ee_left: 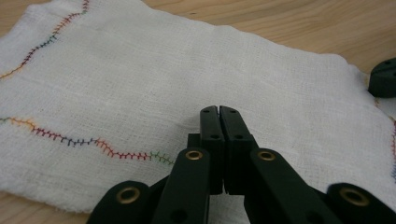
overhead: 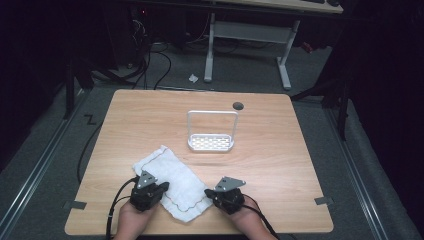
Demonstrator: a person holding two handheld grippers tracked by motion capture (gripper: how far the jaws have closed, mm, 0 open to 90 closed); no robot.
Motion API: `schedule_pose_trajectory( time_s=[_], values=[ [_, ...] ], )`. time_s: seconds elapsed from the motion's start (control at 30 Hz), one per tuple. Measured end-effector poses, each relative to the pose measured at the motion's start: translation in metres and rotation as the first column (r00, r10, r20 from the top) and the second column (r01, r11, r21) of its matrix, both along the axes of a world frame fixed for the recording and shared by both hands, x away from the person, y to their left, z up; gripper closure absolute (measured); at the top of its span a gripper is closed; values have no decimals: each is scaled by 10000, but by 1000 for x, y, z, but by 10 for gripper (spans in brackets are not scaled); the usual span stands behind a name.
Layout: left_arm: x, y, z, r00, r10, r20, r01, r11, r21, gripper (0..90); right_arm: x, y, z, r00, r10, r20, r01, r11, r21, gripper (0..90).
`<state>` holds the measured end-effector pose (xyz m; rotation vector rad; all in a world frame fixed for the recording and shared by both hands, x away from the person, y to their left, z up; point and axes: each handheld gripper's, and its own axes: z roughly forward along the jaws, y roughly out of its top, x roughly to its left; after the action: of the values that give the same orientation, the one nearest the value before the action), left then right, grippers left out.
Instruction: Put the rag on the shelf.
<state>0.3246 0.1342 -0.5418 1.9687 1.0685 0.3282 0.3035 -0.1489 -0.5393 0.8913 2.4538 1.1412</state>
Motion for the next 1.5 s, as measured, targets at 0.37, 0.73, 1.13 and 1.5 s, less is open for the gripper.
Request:
schedule_pose_trajectory(
  time_s=[0.37,0.73,1.13,1.5],
  values=[
    [-3,16,7,9980,627,-116,-634,9951,-758,711,0,0,16,9986,-62,523,55,9999,139,892],
    [2,22,3,9934,1103,-322,-1112,9934,-272,746,92,63,9,9999,-58,-150,50,9985,-538,892],
    [6,-6,2,9996,-138,-245,134,9998,-176,798,54,25,4,9997,-12,228,26,9980,-628,893],
    [18,-69,0,9866,-1605,-284,1591,9862,-448,804,14,-49,3,9949,-985,214,994,9939,-467,892]
  ],
)
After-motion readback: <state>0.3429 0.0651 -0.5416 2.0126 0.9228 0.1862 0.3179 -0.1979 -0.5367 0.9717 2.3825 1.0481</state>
